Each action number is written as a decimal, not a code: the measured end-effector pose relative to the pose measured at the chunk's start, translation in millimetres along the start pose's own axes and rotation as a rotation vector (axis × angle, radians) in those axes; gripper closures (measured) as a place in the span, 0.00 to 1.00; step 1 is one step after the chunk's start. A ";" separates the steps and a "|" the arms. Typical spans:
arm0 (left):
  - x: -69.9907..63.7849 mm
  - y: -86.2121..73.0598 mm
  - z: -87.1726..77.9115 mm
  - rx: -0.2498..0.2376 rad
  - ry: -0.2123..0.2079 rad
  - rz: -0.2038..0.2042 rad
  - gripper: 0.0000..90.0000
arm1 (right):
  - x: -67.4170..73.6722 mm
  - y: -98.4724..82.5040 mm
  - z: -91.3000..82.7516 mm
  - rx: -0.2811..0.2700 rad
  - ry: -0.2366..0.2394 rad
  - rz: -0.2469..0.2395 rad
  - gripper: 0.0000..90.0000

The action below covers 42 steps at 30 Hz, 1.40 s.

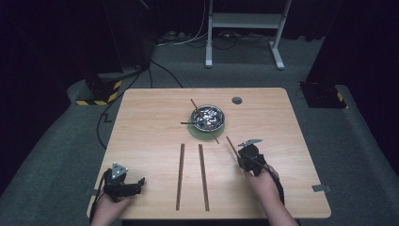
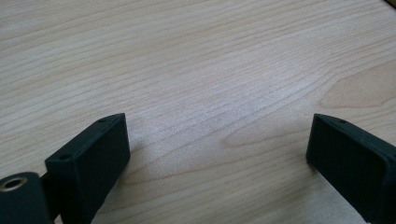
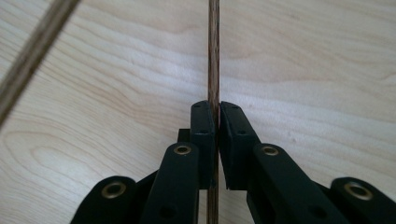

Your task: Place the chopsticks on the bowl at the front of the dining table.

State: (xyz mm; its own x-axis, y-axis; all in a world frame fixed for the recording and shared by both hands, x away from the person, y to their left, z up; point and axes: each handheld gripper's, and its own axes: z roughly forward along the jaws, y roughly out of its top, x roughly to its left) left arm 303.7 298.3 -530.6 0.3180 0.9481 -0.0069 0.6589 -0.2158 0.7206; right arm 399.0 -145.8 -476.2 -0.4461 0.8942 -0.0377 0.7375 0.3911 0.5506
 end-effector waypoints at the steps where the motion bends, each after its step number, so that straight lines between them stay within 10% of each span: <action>1: 0.0 0.0 0.0 0.000 0.000 0.000 0.07 | 0.5 1.5 -1.9 -0.008 0.002 0.003 0.94; 19: 0.2 0.7 0.7 -0.001 -0.008 0.005 0.07 | 8.0 41.0 -13.5 -0.101 0.014 -0.011 0.94; 42: 0.7 1.0 0.9 -0.002 -0.012 0.010 0.08 | 12.9 124.6 21.9 -0.125 0.045 0.007 0.94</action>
State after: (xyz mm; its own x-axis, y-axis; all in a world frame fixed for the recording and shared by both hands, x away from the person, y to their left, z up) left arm 305.2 298.5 -530.5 0.3329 0.9429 -0.0083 0.6547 -0.2248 0.7217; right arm 496.2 -80.7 -426.3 -0.4654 0.8851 0.0021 0.6727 0.3522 0.6507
